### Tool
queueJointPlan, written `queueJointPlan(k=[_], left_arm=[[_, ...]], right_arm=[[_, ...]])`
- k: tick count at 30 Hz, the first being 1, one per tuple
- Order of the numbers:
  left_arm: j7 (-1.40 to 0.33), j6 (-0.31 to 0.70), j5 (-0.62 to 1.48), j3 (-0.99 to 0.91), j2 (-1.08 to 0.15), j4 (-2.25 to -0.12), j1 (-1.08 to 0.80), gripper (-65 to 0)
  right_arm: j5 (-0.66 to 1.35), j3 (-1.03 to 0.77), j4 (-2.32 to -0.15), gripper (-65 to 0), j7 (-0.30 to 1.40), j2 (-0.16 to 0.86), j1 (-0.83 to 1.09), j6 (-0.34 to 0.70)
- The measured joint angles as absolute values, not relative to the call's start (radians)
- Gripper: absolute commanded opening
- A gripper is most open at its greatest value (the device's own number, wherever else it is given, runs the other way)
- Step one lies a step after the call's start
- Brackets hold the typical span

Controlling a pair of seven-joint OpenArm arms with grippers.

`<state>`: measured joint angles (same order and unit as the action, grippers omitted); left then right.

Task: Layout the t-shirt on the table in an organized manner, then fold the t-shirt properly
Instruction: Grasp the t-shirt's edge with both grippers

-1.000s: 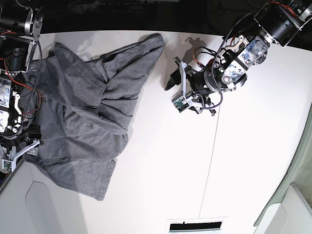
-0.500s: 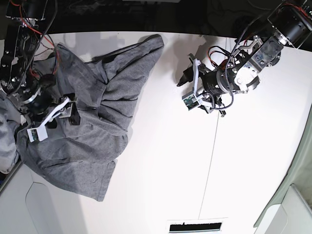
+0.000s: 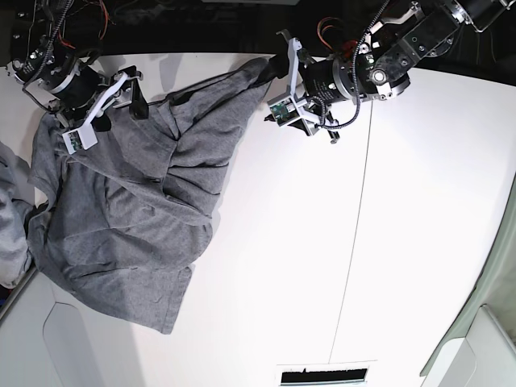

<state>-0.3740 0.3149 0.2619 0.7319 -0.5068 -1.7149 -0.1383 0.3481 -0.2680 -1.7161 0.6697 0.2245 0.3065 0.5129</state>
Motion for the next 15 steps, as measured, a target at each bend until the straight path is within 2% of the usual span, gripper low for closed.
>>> queueJointPlan(k=[10, 15], left_arm=[[-0.374, 0.311, 0.258, 0.730, -0.459, -1.715, -0.147, -27.2], [-0.368, 0.311, 0.211, 0.730, -0.459, -1.687, -0.146, -27.2]], right_arm=[[0.276, -0.268, -1.675, -20.3, 0.661, 0.224, 0.314, 0.512], [0.255, -0.268, -1.615, -20.3, 0.586, 0.224, 0.313, 0.510]])
